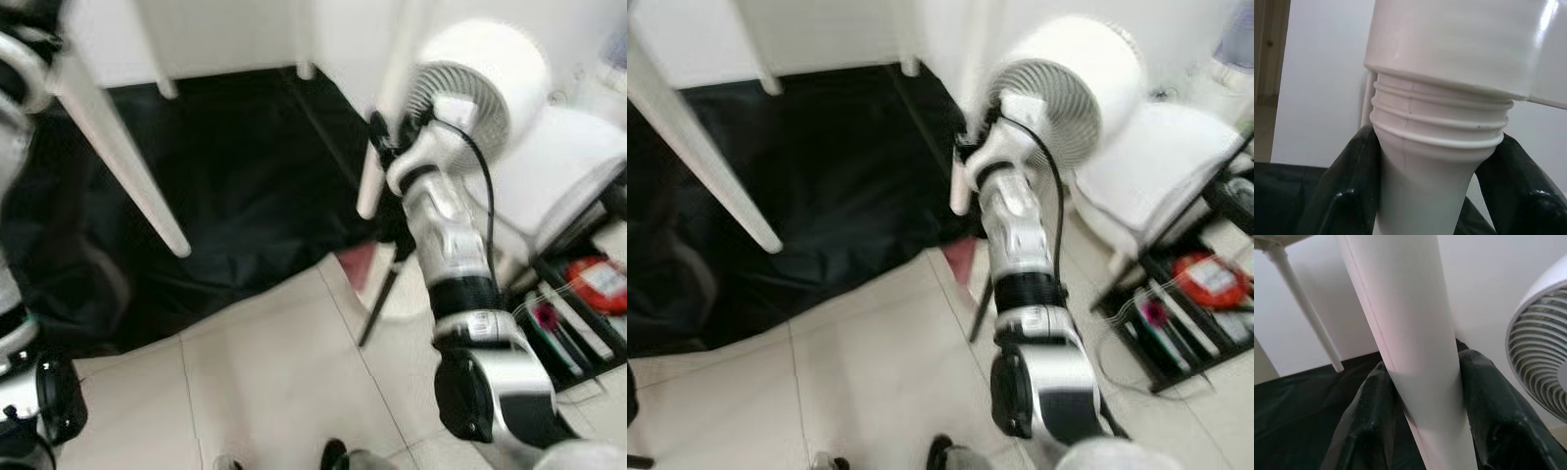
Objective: Building children table
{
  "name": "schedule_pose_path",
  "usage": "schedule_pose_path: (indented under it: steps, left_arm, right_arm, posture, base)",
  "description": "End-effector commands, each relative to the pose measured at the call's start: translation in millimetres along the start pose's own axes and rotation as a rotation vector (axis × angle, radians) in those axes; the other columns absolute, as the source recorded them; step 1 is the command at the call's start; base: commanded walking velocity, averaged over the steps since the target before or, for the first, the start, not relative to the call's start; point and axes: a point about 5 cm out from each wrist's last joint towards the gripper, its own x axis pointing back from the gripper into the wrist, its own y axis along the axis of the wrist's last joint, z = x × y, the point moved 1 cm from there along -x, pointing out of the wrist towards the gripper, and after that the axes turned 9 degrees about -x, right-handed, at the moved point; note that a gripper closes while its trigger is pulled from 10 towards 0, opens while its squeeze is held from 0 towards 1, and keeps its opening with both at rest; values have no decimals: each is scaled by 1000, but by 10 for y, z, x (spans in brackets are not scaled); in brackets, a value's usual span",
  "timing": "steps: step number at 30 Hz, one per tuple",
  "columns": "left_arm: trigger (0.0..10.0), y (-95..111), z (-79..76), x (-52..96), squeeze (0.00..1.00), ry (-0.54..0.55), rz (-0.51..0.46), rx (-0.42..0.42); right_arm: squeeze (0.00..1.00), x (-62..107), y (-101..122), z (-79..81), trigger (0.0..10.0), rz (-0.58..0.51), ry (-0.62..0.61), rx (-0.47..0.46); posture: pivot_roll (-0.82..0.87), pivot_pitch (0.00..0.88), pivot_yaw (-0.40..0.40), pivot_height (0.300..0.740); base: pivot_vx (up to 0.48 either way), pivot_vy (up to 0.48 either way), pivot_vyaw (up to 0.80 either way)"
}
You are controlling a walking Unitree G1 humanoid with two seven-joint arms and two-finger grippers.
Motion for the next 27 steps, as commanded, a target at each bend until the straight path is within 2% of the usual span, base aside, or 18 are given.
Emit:
schedule_pose_path:
  steps: [1,7,12,13,18,19,23,24,25,27]
  left_arm:
    - [0,-377,-151,32,0,-105,151,194]
    - [0,-422,-78,115,0,-81,177,169]
    - [0,-526,-61,181,0,-96,225,129]
    - [10000,-585,-77,202,0,-110,251,119]
    - [10000,-699,-126,255,0,-135,291,89]
    - [10000,-844,-154,314,0,-155,332,85]
    - [10000,-892,-159,335,0,-160,347,83]
    - [10000,-930,-155,351,263,-160,358,88]
    - [10000,-956,-148,363,1000,-161,365,95]
    - [10000,-970,-144,370,1000,-161,369,99]
  right_arm:
    - [0,22,-585,429,0,251,175,-69]
    - [0,-50,-598,559,0,280,211,-94]
    - [0,-14,-704,628,0,314,262,-80]
    - [0,4,-733,623,10000,324,264,-75]
    - [0,42,-788,570,10000,329,275,-55]
    - [0,106,-822,477,10000,321,294,-54]
    - [0,126,-831,438,10000,319,298,-53]
    - [337,146,-836,385,10000,316,289,-51]
    - [1000,167,-840,324,10000,313,282,-53]
    - [1000,181,-842,284,10000,310,278,-54]
  posture:
    - [161,251,-101,740]
    - [149,269,-94,740]
    - [148,273,-93,740]
    - [144,273,-90,740]
    - [133,277,-83,740]
    - [120,281,-76,740]
    - [120,281,-76,740]
    - [109,287,-67,740]
    - [105,290,-65,740]
    - [105,290,-65,740]
  base:
    - [0,0,0]
    - [0,0,0]
    - [0,0,0]
    - [0,0,0]
    - [0,0,0]
    - [0,0,0]
    - [0,0,0]
    - [0,0,0]
    - [0,0,0]
    - [0,0,0]
